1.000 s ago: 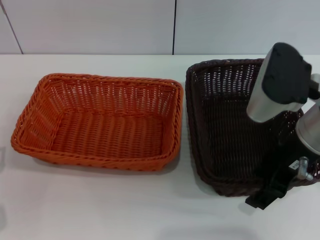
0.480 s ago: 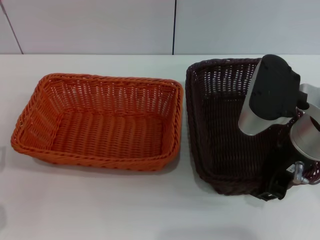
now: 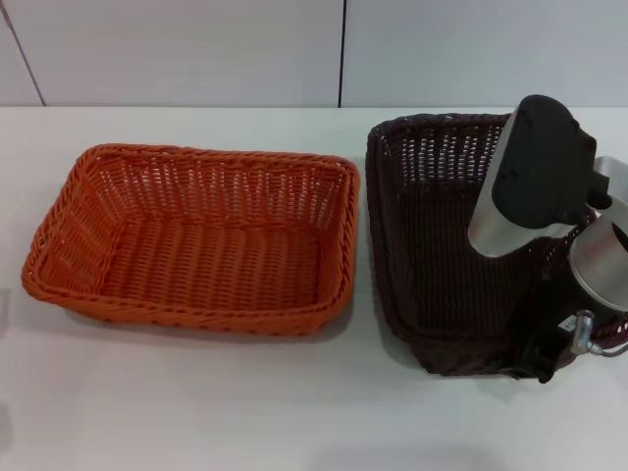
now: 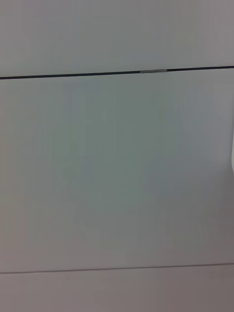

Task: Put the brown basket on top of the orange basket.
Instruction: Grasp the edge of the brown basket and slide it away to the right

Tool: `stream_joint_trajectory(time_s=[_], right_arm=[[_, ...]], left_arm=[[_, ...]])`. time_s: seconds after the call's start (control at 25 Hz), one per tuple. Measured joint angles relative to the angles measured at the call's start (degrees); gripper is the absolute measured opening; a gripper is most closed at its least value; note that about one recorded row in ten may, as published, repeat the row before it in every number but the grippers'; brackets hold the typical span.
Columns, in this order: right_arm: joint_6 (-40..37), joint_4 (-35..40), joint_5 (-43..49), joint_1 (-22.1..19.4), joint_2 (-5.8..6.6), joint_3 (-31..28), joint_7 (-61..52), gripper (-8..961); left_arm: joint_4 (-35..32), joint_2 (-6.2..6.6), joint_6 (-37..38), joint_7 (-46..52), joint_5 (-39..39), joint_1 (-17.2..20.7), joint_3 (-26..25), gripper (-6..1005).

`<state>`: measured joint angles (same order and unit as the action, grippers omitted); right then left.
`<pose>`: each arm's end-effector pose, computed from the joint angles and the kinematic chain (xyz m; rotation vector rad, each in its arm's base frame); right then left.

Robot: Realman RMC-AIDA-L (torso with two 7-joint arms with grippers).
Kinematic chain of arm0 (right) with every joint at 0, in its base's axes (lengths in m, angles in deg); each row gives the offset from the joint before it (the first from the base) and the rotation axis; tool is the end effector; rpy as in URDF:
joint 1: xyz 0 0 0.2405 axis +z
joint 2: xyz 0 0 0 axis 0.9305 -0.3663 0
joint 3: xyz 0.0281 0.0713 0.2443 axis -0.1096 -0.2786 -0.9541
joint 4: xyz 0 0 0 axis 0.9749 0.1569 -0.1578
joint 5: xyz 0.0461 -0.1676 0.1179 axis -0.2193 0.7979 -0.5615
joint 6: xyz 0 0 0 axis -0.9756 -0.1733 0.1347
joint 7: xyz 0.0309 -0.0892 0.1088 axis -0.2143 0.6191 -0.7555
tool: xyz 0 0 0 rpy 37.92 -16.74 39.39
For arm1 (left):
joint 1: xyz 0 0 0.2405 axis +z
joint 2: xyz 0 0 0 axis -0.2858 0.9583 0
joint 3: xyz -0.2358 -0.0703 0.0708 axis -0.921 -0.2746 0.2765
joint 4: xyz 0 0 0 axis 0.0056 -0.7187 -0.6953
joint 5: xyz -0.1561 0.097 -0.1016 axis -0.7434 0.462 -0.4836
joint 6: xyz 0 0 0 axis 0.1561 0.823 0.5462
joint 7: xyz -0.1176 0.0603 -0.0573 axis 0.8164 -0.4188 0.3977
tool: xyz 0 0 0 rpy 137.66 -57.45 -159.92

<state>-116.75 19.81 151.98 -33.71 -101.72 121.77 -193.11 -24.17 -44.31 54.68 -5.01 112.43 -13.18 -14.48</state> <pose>0.1400 0.3181 -0.0045 -2.7740 0.4760 -0.7681 -0.3700 0.2365 0.0185 -1.1982 -0.6234 -0.4534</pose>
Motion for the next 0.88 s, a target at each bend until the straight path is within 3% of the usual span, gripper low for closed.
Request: stream_joint_trajectory(time_s=[0.48, 0.88], right_arm=[[0.49, 1.41, -0.31, -0.09, -0.04, 0.59, -1.51, 187], [1.09, 12.71, 1.96, -0.31, 0.11, 0.32, -4.57, 155]], left_arm=[[-0.54, -0.04, 0.62, 0.00, 0.08, 0.00, 0.01, 757], [-1.51, -0.12, 1.19, 0.02, 0.06, -0.24, 0.07, 757]])
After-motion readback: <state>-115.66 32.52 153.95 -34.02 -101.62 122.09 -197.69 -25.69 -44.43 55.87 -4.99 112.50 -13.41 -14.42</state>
